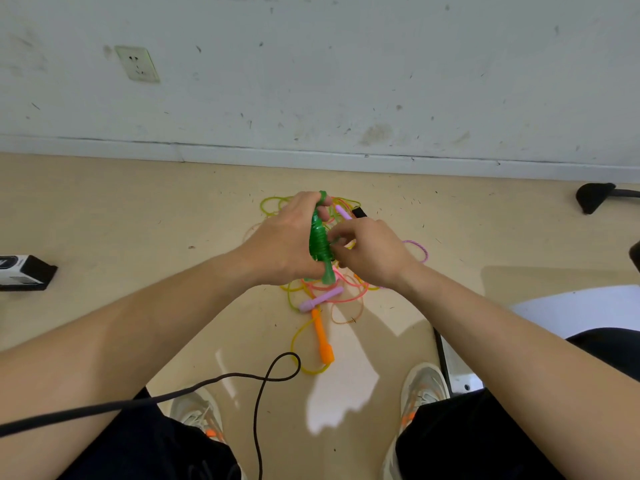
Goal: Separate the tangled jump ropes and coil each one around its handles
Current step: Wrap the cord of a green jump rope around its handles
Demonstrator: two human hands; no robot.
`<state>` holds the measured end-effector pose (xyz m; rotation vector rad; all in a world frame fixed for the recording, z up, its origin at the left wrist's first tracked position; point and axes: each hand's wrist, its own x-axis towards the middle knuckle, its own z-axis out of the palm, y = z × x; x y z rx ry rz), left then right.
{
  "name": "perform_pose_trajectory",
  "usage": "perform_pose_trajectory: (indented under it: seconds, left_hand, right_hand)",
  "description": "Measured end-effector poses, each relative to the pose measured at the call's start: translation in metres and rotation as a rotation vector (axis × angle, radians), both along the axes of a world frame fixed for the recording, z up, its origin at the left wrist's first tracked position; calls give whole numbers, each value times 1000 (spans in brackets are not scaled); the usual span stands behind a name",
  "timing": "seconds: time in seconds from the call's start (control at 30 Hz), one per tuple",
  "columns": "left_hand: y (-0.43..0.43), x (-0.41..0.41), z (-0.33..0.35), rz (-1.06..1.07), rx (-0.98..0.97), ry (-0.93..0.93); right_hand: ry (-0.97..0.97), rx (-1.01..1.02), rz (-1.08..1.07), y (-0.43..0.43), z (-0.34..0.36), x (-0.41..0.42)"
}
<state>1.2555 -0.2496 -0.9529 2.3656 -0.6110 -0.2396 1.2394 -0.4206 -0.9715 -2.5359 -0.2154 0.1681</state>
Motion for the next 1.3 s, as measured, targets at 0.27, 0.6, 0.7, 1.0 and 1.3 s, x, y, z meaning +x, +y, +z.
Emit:
perform_pose_trajectory:
  seconds: [0.27, 0.6, 0.7, 1.0, 1.3]
  left_hand:
    - [-1, 3, 2, 44, -130, 94]
    - [-11, -4, -3, -30, -153, 212]
    - [-11, -4, -5, -55, -168, 239]
    - [-24, -16, 4, 134, -408, 412]
    - [-17, -7, 16, 350, -877, 847]
  right_hand:
    - [294, 982, -414, 13, 0, -2]
    - [279, 1123, -580, 14, -1, 5]
    - [235, 1099, -553, 14, -3, 4]
    - [41, 1055, -725, 26, 0, 4]
    - [-67, 999, -789, 25, 2, 5]
